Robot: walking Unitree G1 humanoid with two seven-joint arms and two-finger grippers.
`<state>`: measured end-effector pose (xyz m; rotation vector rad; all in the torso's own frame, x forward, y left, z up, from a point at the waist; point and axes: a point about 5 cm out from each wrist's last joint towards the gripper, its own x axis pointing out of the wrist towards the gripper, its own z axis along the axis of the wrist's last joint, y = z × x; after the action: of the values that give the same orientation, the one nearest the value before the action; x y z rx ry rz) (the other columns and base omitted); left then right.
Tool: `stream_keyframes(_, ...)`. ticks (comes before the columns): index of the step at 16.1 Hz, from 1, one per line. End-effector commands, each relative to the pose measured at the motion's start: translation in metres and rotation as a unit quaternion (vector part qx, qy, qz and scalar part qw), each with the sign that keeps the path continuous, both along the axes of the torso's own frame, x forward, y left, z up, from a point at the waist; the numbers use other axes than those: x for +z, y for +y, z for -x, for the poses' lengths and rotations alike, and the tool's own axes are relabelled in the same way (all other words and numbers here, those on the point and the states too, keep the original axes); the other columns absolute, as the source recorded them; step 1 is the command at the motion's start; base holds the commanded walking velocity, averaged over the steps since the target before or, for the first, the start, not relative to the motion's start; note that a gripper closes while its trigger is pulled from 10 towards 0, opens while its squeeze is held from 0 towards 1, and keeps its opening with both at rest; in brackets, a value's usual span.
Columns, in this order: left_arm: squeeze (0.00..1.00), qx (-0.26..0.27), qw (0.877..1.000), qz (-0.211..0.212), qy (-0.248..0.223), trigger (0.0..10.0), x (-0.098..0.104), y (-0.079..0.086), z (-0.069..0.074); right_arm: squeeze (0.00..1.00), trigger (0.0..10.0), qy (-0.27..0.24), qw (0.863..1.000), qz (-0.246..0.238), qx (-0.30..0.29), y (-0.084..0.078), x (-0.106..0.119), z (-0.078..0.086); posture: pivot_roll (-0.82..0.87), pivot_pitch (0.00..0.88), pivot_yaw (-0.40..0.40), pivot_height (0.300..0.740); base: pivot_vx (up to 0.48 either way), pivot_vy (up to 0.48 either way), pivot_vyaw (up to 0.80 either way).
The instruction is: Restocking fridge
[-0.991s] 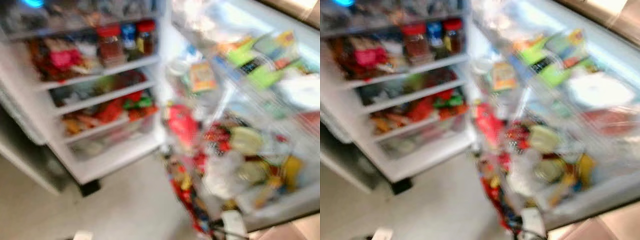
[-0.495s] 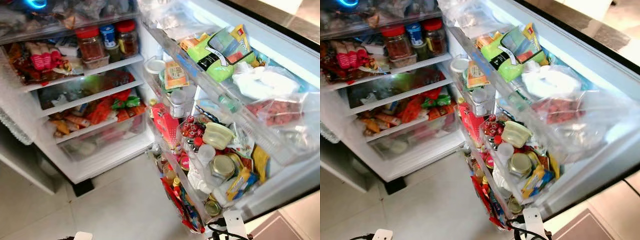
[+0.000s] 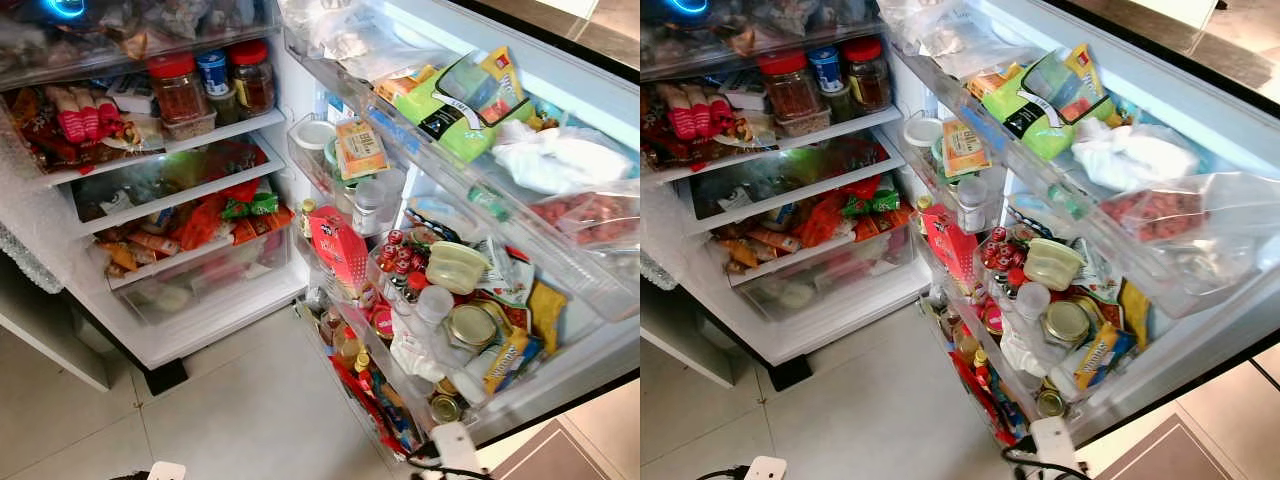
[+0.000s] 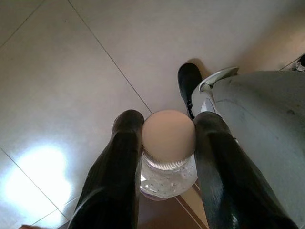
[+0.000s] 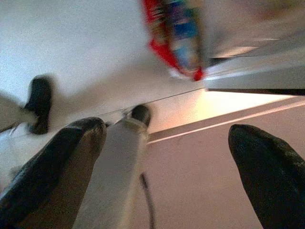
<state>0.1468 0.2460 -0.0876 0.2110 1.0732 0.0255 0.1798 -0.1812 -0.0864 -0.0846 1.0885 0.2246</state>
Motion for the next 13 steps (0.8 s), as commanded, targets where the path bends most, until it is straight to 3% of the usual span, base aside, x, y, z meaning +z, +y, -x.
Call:
stream_keyframes(1,0.00,-0.005,1.000,-0.002,0.014,10.0,-0.004,-0.002,0.008,0.00,10.0,0.011,1.000,-0.010,0.001,-0.001,-0.002,0.005,0.07,0.115,-0.039,0.740,0.000,0.000,0.00)
stream_keyframes(3,0.00,-0.005,1.000,-0.001,0.015,10.0,-0.005,-0.004,0.009,0.00,10.0,-0.012,1.000,0.004,-0.012,-0.003,0.000,0.002,0.06,0.113,-0.040,0.740,0.000,0.000,0.00)
stream_keyframes(6,0.00,-0.007,1.000,0.002,0.015,10.0,-0.007,-0.011,0.010,0.00,10.0,-0.053,0.996,-0.042,-0.058,0.000,0.003,-0.002,0.06,0.113,-0.039,0.740,0.000,0.000,0.00)
stream_keyframes(8,0.00,-0.007,1.000,0.002,0.014,10.0,-0.007,-0.013,0.009,0.00,10.0,-0.075,0.995,-0.034,-0.058,0.000,0.005,-0.005,0.05,0.112,-0.038,0.740,0.000,0.000,0.00)
stream_keyframes(13,0.00,-0.003,1.000,-0.006,0.008,10.0,-0.001,0.003,0.005,0.00,10.0,-0.128,0.988,0.006,-0.082,-0.006,0.009,-0.009,0.06,0.113,-0.036,0.740,0.000,0.000,0.00)
